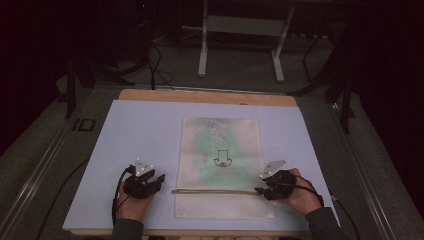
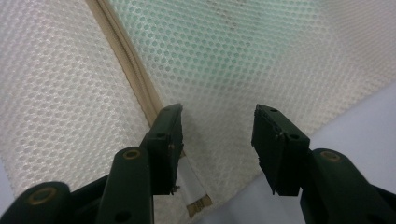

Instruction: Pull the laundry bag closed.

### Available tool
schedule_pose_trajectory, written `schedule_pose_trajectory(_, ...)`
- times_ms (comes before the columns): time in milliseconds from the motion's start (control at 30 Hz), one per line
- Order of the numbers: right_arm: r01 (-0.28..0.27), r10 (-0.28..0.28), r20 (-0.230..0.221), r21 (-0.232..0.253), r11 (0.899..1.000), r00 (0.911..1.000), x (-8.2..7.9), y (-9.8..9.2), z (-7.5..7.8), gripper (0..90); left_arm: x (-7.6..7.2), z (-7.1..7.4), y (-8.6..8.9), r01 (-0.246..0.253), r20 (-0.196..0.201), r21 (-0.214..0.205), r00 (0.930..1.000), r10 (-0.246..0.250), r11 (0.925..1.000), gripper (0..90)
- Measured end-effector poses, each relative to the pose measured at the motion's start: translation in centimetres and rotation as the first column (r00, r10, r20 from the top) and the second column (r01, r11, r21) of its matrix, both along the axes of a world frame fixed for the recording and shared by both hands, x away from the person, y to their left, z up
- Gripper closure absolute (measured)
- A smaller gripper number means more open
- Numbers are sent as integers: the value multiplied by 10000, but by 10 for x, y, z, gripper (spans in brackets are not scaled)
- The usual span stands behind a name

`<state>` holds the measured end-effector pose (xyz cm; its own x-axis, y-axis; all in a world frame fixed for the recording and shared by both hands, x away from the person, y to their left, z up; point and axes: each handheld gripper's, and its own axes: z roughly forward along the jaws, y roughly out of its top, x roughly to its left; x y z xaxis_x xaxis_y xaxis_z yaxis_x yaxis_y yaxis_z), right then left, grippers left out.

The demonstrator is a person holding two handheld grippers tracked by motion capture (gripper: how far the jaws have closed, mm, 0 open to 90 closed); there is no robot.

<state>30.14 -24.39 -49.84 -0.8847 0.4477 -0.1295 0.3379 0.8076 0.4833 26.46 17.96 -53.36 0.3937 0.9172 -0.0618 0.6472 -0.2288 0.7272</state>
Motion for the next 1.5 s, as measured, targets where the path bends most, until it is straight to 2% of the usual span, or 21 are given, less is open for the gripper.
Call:
schedule_pose_trajectory(400, -247, 248, -10, 259, 9994, 9997, -1, 9, 0, 517, -1, 1, -2, 383, -18, -92, 9993, -384, 9992, 588)
schedule_pose_trajectory(800, -693, 697, -56, 443, 9966, 9976, -2, 25, 2, 558, -1, 1, -4, 637, -8, -144, 9980, -638, 9979, 598)
schedule_pose_trajectory(1100, -1174, 1188, -253, 486, 9919, 9926, -3, 38, 5, 626, -1, 1, -6, 735, 8, -147, 9973, -735, 9972, 598)
schedule_pose_trajectory(1500, -1669, 1686, -295, 533, 9845, 9852, -4, 60, 6, 655, -1, 0, -6, 742, -13, -91, 9972, -742, 9972, 597)
